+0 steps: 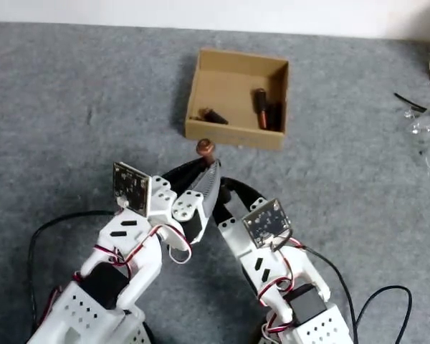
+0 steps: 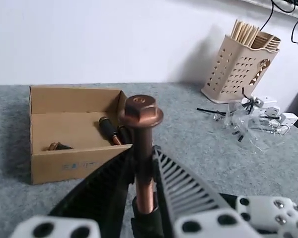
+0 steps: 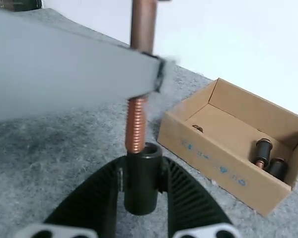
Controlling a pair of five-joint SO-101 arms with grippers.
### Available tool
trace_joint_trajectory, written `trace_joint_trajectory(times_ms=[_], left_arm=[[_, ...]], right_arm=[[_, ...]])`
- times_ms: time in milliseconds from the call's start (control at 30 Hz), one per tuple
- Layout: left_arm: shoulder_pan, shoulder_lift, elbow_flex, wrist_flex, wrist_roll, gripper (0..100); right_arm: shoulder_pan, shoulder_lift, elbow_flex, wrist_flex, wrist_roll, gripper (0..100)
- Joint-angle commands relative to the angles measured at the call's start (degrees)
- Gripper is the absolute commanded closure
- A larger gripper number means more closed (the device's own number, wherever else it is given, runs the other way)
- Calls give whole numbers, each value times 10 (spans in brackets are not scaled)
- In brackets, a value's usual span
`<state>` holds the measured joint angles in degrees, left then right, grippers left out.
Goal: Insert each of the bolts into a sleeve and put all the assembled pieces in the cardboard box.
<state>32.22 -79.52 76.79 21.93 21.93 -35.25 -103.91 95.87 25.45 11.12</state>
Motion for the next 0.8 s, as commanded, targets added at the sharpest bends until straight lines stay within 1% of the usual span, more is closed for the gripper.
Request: trace_joint_trajectory(times_ms=[0, 200, 400, 567, 767], left_arm=[[7, 17, -19, 4, 49, 995], [-8, 19, -13, 4, 74, 995], [-8, 20, -7, 4, 74, 995], [-8, 20, 26, -45, 70, 995], [-8, 20, 29, -47, 68, 995]], right_arm=[[-4, -15, 84, -7, 6, 993], [-4, -15, 84, -7, 6, 994], [-4, -15, 84, -7, 6, 994], [-4, -15, 84, -7, 6, 994], [-4, -15, 84, -7, 6, 994]])
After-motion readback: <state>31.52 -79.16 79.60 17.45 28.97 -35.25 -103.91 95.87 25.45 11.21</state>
